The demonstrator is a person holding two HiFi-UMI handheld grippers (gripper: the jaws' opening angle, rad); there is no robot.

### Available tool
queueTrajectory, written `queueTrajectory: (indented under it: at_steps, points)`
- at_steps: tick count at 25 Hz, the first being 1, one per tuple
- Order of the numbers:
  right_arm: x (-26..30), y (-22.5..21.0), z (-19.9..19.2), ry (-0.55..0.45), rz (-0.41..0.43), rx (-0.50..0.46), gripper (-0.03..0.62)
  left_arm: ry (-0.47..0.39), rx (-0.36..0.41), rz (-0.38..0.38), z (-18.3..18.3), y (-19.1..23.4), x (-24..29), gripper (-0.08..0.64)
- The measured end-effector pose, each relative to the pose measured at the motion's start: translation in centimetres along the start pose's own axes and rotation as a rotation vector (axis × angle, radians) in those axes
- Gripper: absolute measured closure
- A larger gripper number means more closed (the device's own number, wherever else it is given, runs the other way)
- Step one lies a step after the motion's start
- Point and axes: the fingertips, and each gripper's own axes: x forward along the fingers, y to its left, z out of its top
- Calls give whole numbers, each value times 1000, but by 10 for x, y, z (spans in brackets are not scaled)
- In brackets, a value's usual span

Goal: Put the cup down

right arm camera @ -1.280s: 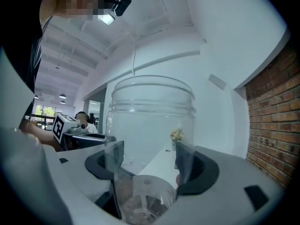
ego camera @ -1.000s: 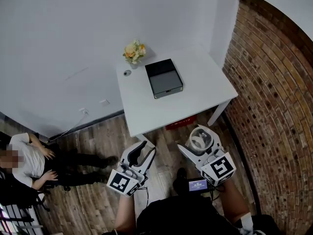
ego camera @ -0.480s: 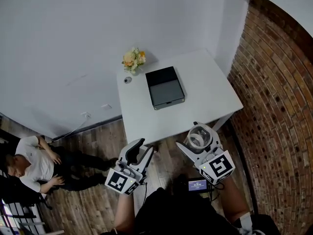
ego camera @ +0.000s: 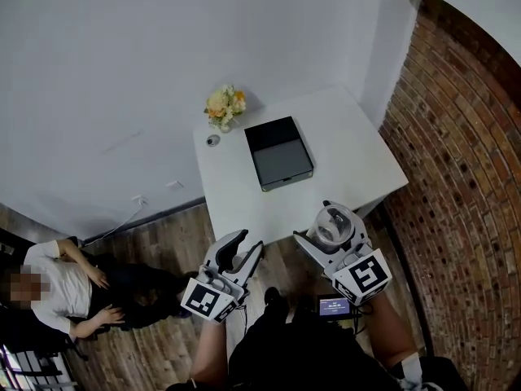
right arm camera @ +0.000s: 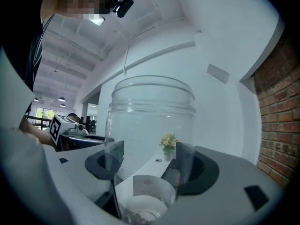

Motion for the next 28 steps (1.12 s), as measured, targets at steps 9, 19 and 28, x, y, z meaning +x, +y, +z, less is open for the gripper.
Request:
queueTrajectory:
  at_steps: [9, 19, 28]
  points:
    - [33, 8, 3, 14, -70, -25, 229, -12, 4, -77, 5, 31, 0, 417]
    - [52, -7, -14, 33, -53, -43, 229, -10, -27, -40, -9, 45, 7, 417]
    - [92, -26, -18, 13, -25, -61, 229, 7, -49, -22, -17, 65, 17, 417]
